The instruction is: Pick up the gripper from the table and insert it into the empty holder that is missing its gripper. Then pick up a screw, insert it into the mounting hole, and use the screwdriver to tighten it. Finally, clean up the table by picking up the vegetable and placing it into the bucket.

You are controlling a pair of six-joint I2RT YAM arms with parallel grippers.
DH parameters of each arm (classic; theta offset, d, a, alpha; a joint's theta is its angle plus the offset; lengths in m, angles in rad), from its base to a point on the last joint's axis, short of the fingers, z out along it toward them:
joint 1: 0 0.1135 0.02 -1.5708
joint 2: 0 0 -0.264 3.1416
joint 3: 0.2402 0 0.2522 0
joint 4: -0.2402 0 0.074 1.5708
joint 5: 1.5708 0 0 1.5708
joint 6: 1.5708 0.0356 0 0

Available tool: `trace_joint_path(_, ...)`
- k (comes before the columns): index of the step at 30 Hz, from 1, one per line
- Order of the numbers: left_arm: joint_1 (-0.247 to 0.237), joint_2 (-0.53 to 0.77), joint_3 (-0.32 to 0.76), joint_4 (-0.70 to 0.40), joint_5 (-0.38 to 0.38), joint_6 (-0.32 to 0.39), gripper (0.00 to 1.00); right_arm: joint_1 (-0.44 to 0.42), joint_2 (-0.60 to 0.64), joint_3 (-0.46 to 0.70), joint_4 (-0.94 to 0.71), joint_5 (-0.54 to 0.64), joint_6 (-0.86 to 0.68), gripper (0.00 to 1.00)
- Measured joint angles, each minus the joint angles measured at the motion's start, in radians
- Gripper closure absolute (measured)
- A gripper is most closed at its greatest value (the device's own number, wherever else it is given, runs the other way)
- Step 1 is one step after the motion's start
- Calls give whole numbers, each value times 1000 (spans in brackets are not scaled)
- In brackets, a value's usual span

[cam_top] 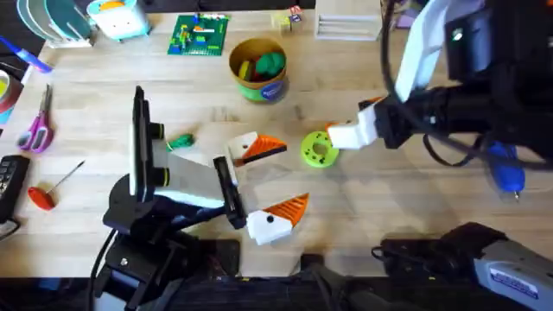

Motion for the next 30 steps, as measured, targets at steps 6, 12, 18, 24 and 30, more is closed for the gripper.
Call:
trace_joint_path(6, 0, 0, 0, -2, 0, 29, 7, 79, 0, -56, -27, 54, -75, 8)
trace_joint_path(12, 0, 0, 0, -2, 0, 50, 7, 118, 22, -60, -32, 77, -128, 136)
trace_joint_path(18, 0, 0, 0, -2, 0, 57, 7, 186, 117, -62, -29, 91, -163, 246)
trace_joint_path(24, 0, 0, 0, -2, 0, 57, 8, 230, 195, -67, 26, 104, -172, 391)
trace_joint_path(30, 0, 0, 0, -2, 0, 62, 8, 237, 257, -67, 80, 112, -171, 542)
